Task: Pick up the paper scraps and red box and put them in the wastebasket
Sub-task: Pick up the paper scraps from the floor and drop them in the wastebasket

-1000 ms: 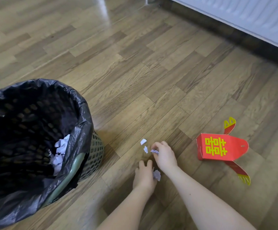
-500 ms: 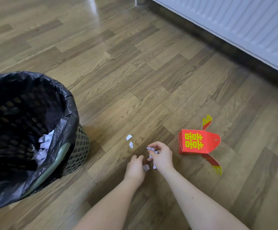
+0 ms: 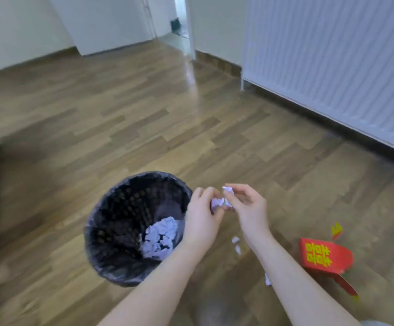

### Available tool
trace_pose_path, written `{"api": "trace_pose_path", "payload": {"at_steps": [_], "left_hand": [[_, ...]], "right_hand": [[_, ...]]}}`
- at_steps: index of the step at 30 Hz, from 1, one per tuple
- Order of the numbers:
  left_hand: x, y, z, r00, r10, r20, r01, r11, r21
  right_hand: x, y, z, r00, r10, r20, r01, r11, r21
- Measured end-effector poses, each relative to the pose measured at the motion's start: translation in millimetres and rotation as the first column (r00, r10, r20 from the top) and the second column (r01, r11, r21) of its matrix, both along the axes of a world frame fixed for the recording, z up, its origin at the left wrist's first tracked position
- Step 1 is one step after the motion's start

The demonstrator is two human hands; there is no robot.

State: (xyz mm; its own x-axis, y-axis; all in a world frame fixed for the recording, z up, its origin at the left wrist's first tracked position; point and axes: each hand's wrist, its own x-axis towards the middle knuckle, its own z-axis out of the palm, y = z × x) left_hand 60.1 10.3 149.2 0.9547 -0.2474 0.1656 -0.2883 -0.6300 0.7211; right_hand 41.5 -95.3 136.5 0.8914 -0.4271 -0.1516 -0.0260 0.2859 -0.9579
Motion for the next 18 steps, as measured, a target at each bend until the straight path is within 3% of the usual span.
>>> {"api": "trace_pose_path", "payload": {"at_steps": [4,9,14,18], "left_hand": [[13.1,64.5,39.4,0.985,0.148,0.093,-0.145,0.989,-0.035],[14.3,126.4,30.8,0.953,0.304,0.000,-0.304,0.953,0.014],[6.6,147.0,6.0,0.934,0.334,-0.127,-0.320,0.940,0.118],[7.3,137.1,3.3,0.944,0.304,-0.130,-0.294,0.951,0.092]], "right_hand": [[30.1,59.7,36.9,0.979,0.182,0.091,-0.187,0.981,0.052],[46.5,118.6,22.0,0.937,0.347,-0.039,-0.349,0.935,-0.058],[40.9,126.6,5.4,0.870,0.444,-0.217,-0.486,0.848,-0.214],[36.6,115.5,13.6,0.840,0.491,-0.231,-0.536,0.816,-0.217]]}}
